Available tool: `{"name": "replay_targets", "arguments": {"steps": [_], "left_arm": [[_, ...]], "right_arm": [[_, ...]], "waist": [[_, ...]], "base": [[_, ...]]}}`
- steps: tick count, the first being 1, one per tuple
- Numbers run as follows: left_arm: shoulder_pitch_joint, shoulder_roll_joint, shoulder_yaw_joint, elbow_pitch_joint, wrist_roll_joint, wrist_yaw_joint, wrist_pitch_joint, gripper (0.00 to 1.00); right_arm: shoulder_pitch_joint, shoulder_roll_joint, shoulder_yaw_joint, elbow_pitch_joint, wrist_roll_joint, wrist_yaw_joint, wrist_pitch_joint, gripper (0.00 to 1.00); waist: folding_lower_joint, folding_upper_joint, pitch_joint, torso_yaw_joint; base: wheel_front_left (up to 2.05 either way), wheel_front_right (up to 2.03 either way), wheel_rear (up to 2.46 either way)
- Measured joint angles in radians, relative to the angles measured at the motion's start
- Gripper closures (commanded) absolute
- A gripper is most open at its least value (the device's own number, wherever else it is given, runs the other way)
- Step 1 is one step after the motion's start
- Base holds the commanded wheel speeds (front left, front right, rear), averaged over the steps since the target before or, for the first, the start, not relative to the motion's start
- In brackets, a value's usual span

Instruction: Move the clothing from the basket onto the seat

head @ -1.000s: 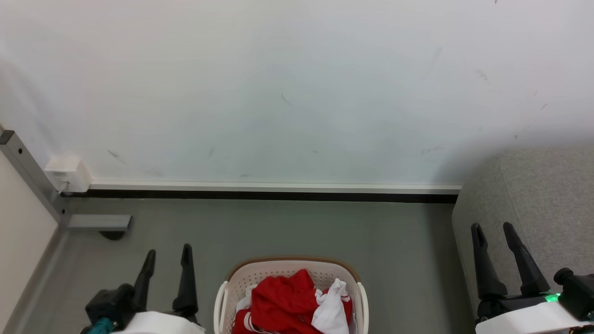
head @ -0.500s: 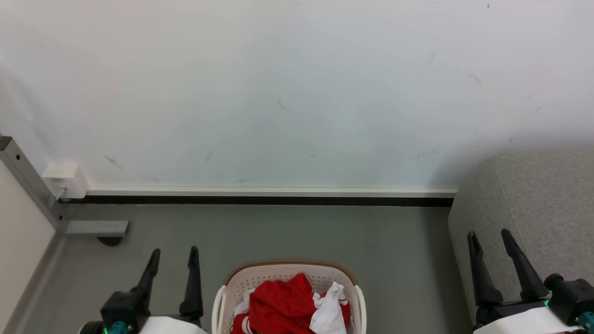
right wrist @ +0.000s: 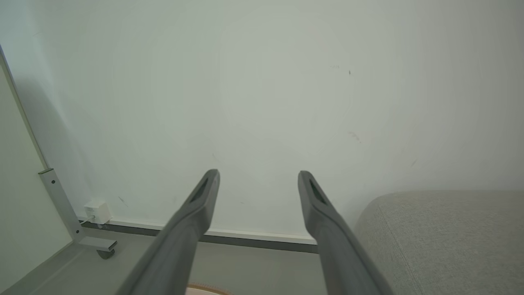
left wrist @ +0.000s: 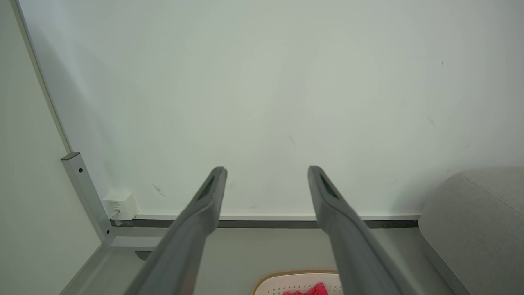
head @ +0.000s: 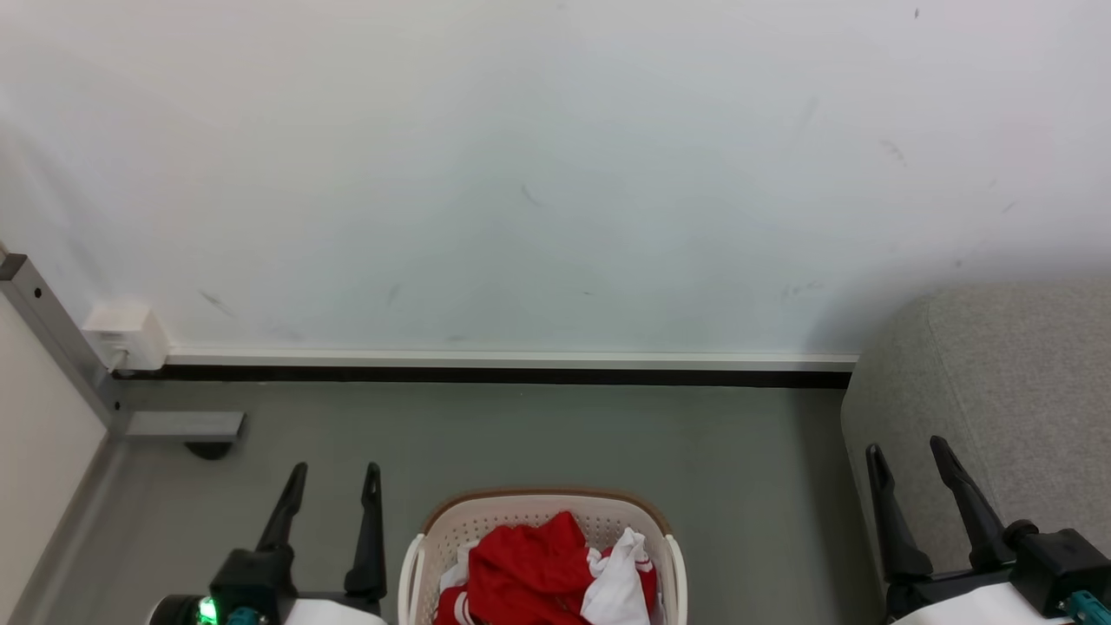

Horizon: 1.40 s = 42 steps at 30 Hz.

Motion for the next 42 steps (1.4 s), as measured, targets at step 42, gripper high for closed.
{"name": "replay_targets", "arguments": {"steps": [42], "left_arm": [[0.000, -0.007, 0.017, -0.001, 0.030, 0.002, -0.008, 0.00]], "right_arm": [[-0.008, -0.001, -0.001, -0.028, -0.018, 0.000, -0.009, 0.00]], "waist": [[0.0000, 0.0000, 0.012, -0.013]], "base": [[0.00, 0.00, 0.00]]}}
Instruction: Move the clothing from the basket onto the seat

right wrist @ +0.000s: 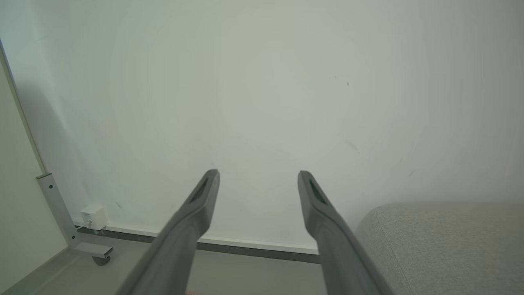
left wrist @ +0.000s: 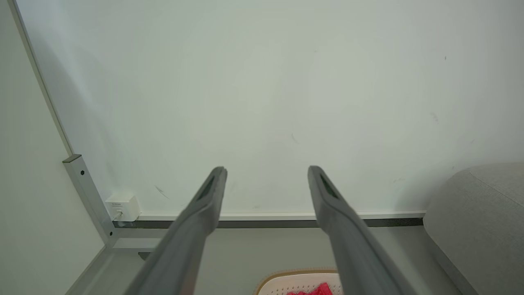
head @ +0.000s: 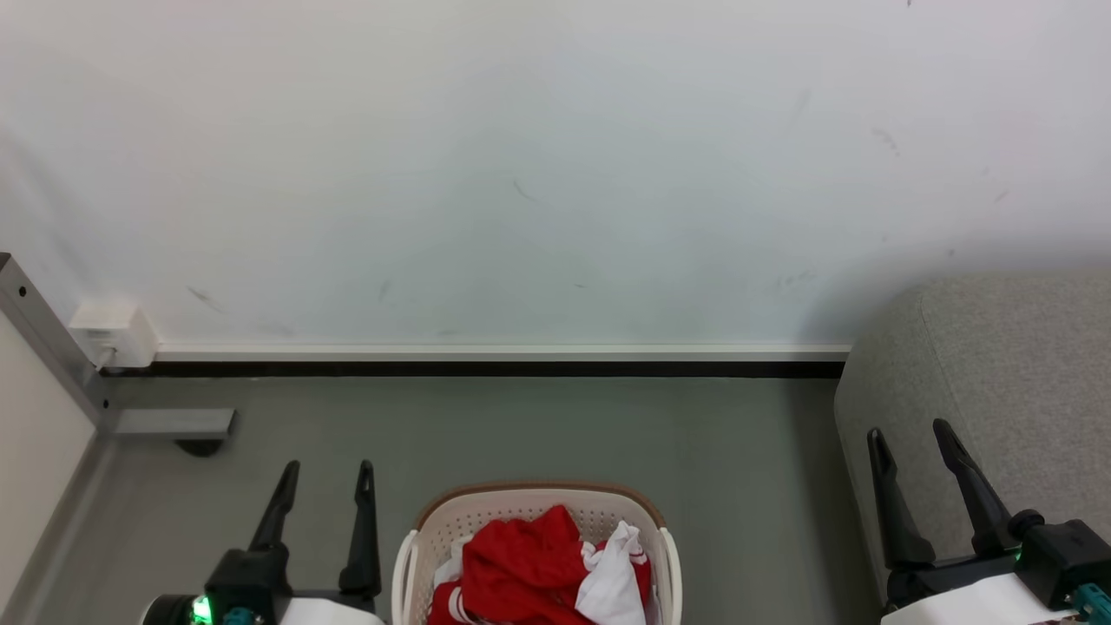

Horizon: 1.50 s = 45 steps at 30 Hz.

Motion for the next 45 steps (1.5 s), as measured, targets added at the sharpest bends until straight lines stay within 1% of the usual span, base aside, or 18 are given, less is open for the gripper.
{"name": "replay_targets", "arguments": {"steps": [10, 16, 21, 25, 27, 32, 34, 35, 37, 40, 45], "left_arm": [[-0.009, -0.001, 0.006, 0.000, -0.006, -0.002, 0.000, 0.00], [-0.029, -0.001, 0.001, 0.002, -0.014, -0.008, 0.000, 0.00], [-0.067, -0.002, 0.006, 0.025, -0.048, -0.002, 0.000, 0.00], [-0.098, -0.002, 0.001, 0.028, -0.052, 0.000, 0.000, 0.00], [-0.124, -0.002, -0.005, 0.041, -0.058, -0.001, 0.000, 0.00], [-0.177, -0.002, -0.006, 0.071, -0.059, -0.014, 0.000, 0.00], [-0.191, -0.002, -0.003, 0.090, -0.070, -0.025, 0.000, 0.00], [-0.191, -0.002, -0.003, 0.090, -0.070, -0.025, 0.000, 0.00], [-0.223, -0.002, 0.006, 0.120, -0.077, -0.045, 0.000, 0.00], [-0.244, -0.002, 0.010, 0.147, -0.076, -0.055, 0.000, 0.00], [-0.289, 0.001, 0.014, 0.232, -0.068, -0.090, 0.000, 0.00]], "right_arm": [[-0.018, -0.002, 0.001, -0.009, 0.000, 0.000, 0.000, 0.00], [-0.051, -0.015, 0.006, -0.021, 0.002, 0.000, 0.000, 0.00], [-0.086, -0.026, -0.002, -0.040, 0.002, 0.000, 0.000, 0.00], [-0.114, -0.025, -0.010, -0.059, 0.002, 0.000, 0.000, 0.00], [-0.138, -0.024, -0.021, -0.073, 0.002, 0.000, 0.000, 0.00], [-0.168, -0.025, -0.021, -0.082, 0.012, 0.000, 0.000, 0.00], [-0.181, -0.025, -0.019, -0.086, 0.016, 0.000, 0.000, 0.00], [-0.181, -0.025, -0.019, -0.086, 0.016, 0.000, 0.000, 0.00], [-0.199, -0.026, -0.019, -0.094, 0.018, 0.000, 0.000, 0.00], [-0.210, -0.027, -0.023, -0.101, 0.018, 0.000, 0.000, 0.00], [-0.229, -0.028, -0.022, -0.115, 0.019, 0.000, 0.000, 0.00]], "waist": [[0.0000, 0.0000, 0.026, -0.013], [0.0000, 0.0000, 0.062, -0.028], [0.0000, 0.0000, 0.114, -0.038], [0.0001, 0.0000, 0.153, -0.046], [0.0001, 0.0000, 0.194, -0.055], [0.0001, 0.0000, 0.259, -0.071], [0.0002, 0.0000, 0.283, -0.079], [0.0002, 0.0000, 0.283, -0.079], [0.0002, 0.0000, 0.314, -0.093], [0.0002, 0.0000, 0.335, -0.103], [0.0002, 0.0000, 0.379, -0.131]], "base": [[0.00, 0.00, 0.00], [0.00, 0.00, 0.00], [0.00, 0.00, 0.00], [0.00, 0.00, 0.00], [0.00, 0.00, 0.00], [0.00, 0.00, 0.00], [0.00, 0.00, 0.00], [0.00, 0.00, 0.00], [0.00, 0.00, 0.00], [0.00, 0.00, 0.00], [0.00, 0.00, 0.00]]}}
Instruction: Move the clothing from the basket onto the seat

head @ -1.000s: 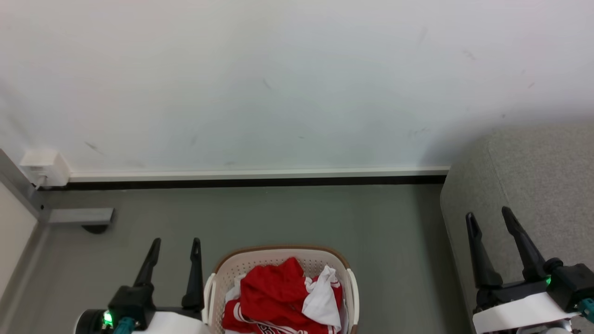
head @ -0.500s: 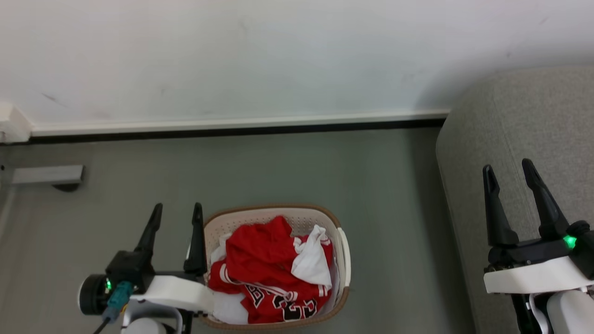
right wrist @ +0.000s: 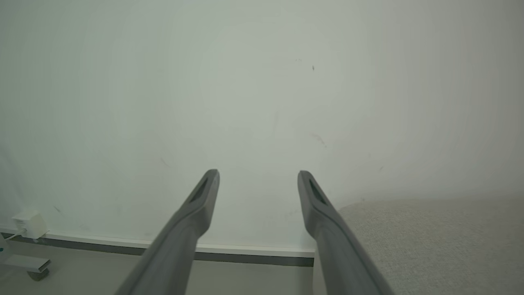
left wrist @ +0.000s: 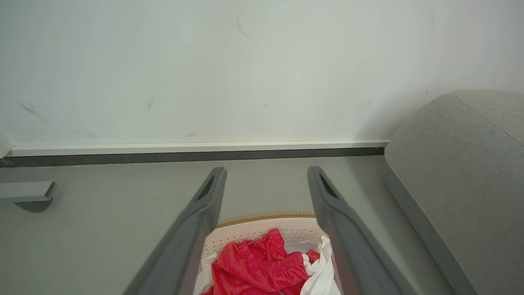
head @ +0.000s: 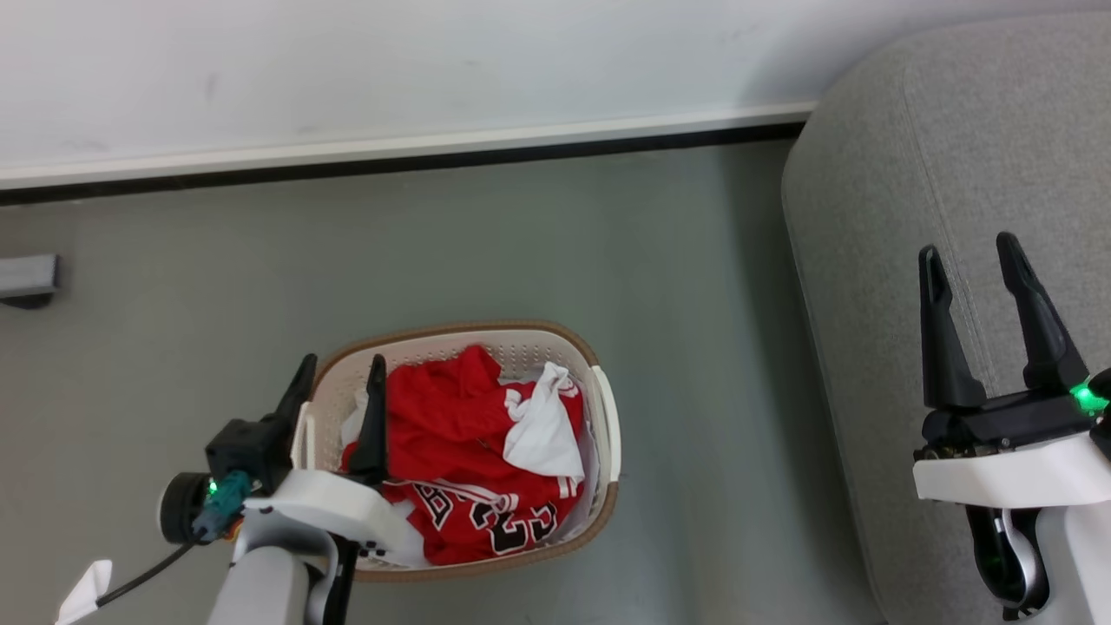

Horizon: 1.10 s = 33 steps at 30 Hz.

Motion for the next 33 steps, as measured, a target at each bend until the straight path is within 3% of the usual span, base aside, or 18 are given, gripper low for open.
{"name": "replay_targets", "arguments": {"steps": [9, 21, 33], "left_arm": [[-0.100, 0.030, -0.018, 0.202, 0.004, -0.051, 0.000, 0.00], [-0.293, 0.088, -0.091, 0.509, 0.011, -0.086, 0.000, 0.00], [-0.502, 0.162, -0.285, 0.748, -0.023, -0.095, 0.081, 0.00]], "right_arm": [[-0.032, 0.020, -0.002, -0.044, 0.007, 0.000, 0.000, 0.00], [-0.077, 0.048, -0.019, -0.087, 0.017, 0.000, 0.000, 0.00], [-0.144, 0.078, -0.002, -0.144, 0.017, 0.000, 0.000, 0.00]], "waist": [[0.0000, 0.0000, 0.085, -0.053], [-0.0001, 0.0000, 0.210, -0.121], [-0.0001, 0.0000, 0.350, -0.187]], "base": [[0.00, 0.00, 0.00], [0.00, 0.00, 0.00], [0.00, 0.00, 0.00]]}}
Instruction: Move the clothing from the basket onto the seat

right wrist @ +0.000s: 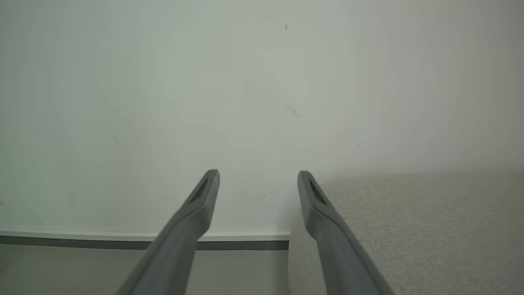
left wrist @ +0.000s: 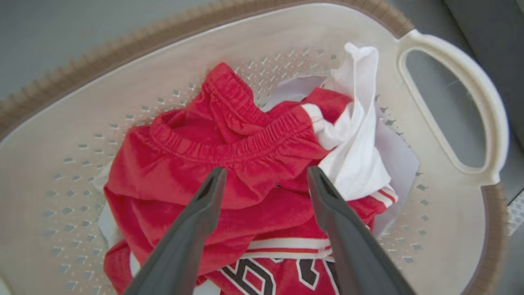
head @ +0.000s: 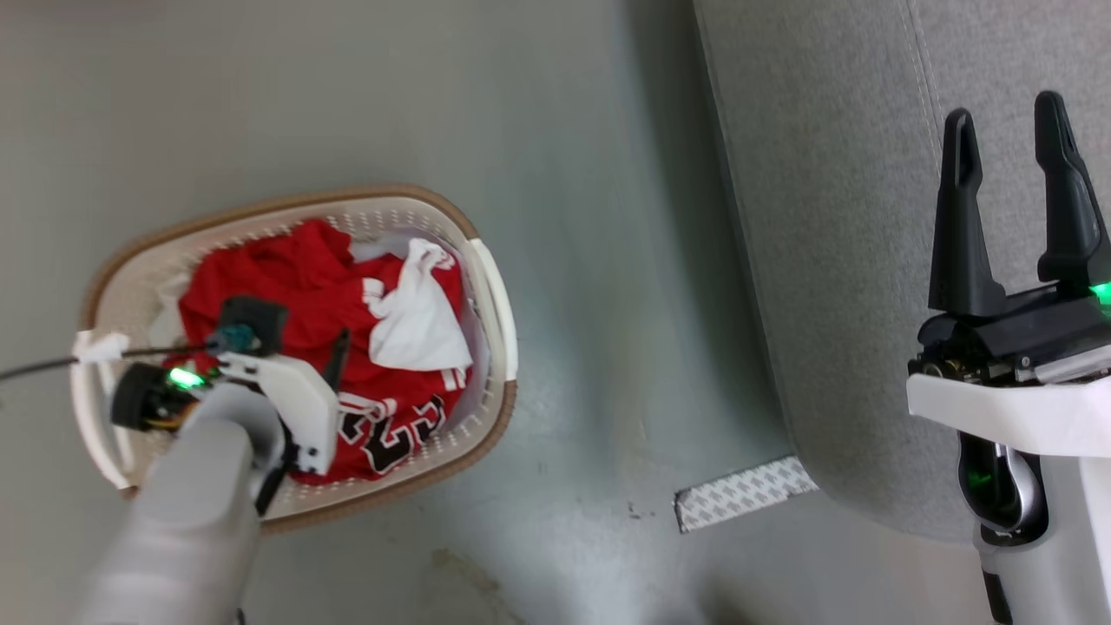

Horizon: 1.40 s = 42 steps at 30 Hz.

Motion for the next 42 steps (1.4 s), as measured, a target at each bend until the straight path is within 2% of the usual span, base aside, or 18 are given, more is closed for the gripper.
{"name": "replay_targets", "arguments": {"steps": [13, 18, 19, 20, 21, 22, 23, 24, 35, 42], "left_arm": [[-0.143, 0.100, -0.197, 0.083, -0.042, 0.000, 0.096, 0.00], [-0.158, 0.113, -0.281, 0.095, -0.067, 0.000, 0.133, 0.00], [-0.157, 0.113, -0.306, 0.095, -0.070, 0.000, 0.146, 0.13], [-0.157, 0.115, -0.328, 0.095, -0.078, 0.000, 0.156, 0.18], [-0.157, 0.117, -0.344, 0.093, -0.088, 0.000, 0.160, 0.27], [-0.157, 0.122, -0.357, 0.090, -0.099, 0.000, 0.164, 0.52], [-0.157, 0.128, -0.368, 0.088, -0.111, 0.000, 0.165, 0.71], [-0.157, 0.134, -0.381, 0.085, -0.131, 0.000, 0.167, 1.00], [-0.146, 0.143, -0.472, 0.046, -0.280, 0.000, 0.119, 1.00], [-0.101, 0.095, -0.489, 0.049, -0.379, 0.000, 0.040, 1.00]], "right_arm": [[-0.030, 0.015, 0.012, -0.038, 0.008, 0.000, 0.000, 0.00], [-0.031, 0.017, 0.017, -0.036, 0.022, 0.000, 0.000, 0.00], [-0.031, 0.017, 0.019, -0.035, 0.027, 0.000, 0.000, 0.00], [-0.031, 0.017, 0.020, -0.035, 0.030, 0.000, 0.000, 0.00], [-0.031, 0.017, 0.021, -0.035, 0.036, 0.000, 0.000, 0.00], [-0.031, 0.017, 0.022, -0.034, 0.040, 0.000, 0.000, 0.00], [-0.032, 0.017, 0.022, -0.034, 0.044, 0.000, 0.000, 0.00], [-0.032, 0.017, 0.022, -0.034, 0.044, 0.000, 0.000, 0.00], [-0.031, 0.018, 0.012, -0.023, 0.037, 0.000, 0.000, 0.00], [-0.026, 0.018, 0.004, -0.001, -0.003, 0.000, 0.000, 0.00]], "waist": [[0.0000, 0.0000, 0.111, -0.091], [0.0000, 0.0000, 0.133, -0.120], [0.0000, 0.0000, 0.135, -0.125], [0.0000, 0.0000, 0.135, -0.130], [0.0000, 0.0000, 0.136, -0.135], [0.0000, 0.0000, 0.136, -0.138], [0.0000, 0.0000, 0.136, -0.141], [-0.0001, -0.0001, 0.135, -0.144], [-0.0001, 0.0000, 0.091, -0.121], [-0.0001, 0.0000, -0.003, -0.081]], "base": [[0.00, 0.00, 0.00], [0.00, 0.00, 0.00], [0.00, 0.00, 0.00], [0.00, 0.00, 0.00], [0.00, 0.00, 0.00], [0.00, 0.00, 0.00], [0.00, 0.00, 0.00], [0.00, 0.00, 0.00], [0.00, 0.00, 0.00], [0.00, 0.00, 0.00]]}}
